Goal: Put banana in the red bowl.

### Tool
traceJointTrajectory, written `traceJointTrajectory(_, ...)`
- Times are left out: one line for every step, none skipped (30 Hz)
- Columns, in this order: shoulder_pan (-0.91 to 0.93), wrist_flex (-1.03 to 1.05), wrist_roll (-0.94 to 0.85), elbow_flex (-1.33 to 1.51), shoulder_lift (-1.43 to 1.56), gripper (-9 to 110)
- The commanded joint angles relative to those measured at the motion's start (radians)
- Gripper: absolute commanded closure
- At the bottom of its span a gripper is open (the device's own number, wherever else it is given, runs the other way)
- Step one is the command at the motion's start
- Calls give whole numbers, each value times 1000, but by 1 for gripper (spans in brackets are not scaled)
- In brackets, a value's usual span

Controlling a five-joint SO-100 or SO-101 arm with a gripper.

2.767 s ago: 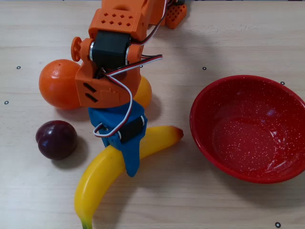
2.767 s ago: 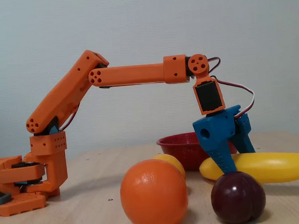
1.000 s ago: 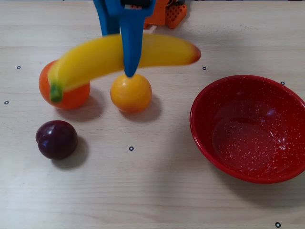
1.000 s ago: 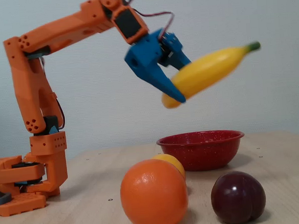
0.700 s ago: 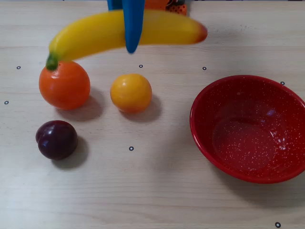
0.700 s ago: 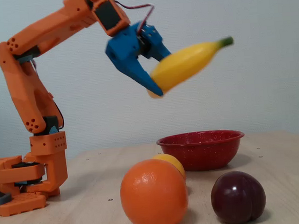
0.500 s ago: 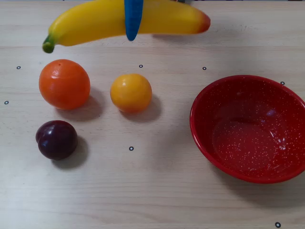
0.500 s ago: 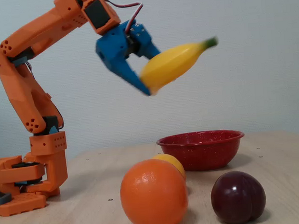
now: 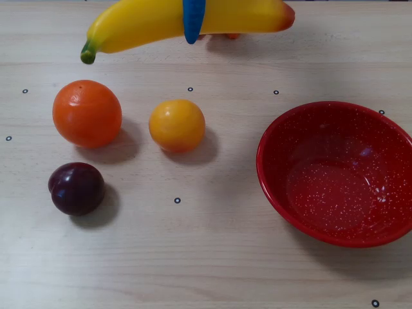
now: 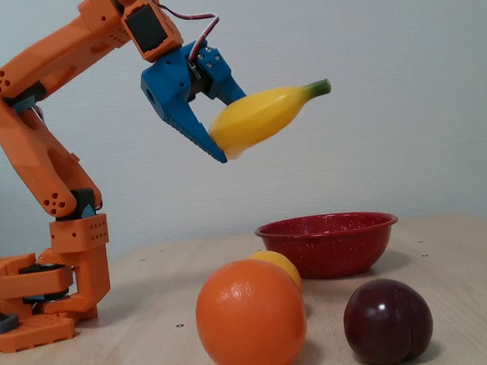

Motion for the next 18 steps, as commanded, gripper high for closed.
traceJointTrajectory(-101,-137,26,-86,-43,102)
traceJointTrajectory(-126,-144,29,-94,-58,102)
traceJointTrajectory(-149,-156,31,-94,-71,102)
traceJointTrajectory(-172,-167,34,-97,-83,102)
traceJointTrajectory(-196,-175,37,-101,-95,102)
traceJointTrajectory(-221,-189,40,-104,-110,102)
traceJointTrajectory(-245,-201,43,-106,-123,102)
traceJointTrajectory(-270,-209,43,-110,-137,102)
traceJointTrajectory(-290,-216,48,-118,-153,102)
traceJointTrajectory(-310,-221,55,-132,-170,102)
traceJointTrajectory(-328,-224,60,-147,-189,102)
traceJointTrajectory(-347,-224,63,-166,-206,102)
traceJointTrajectory(-367,-224,67,-184,-224,102)
traceJointTrajectory(-382,-224,69,-202,-241,102)
traceJointTrajectory(-397,-224,72,-219,-258,102)
traceJointTrajectory(-413,-225,74,-236,-275,102)
traceJointTrajectory(-428,-225,74,-255,-291,102)
traceJointTrajectory(-440,-225,78,-276,-310,102)
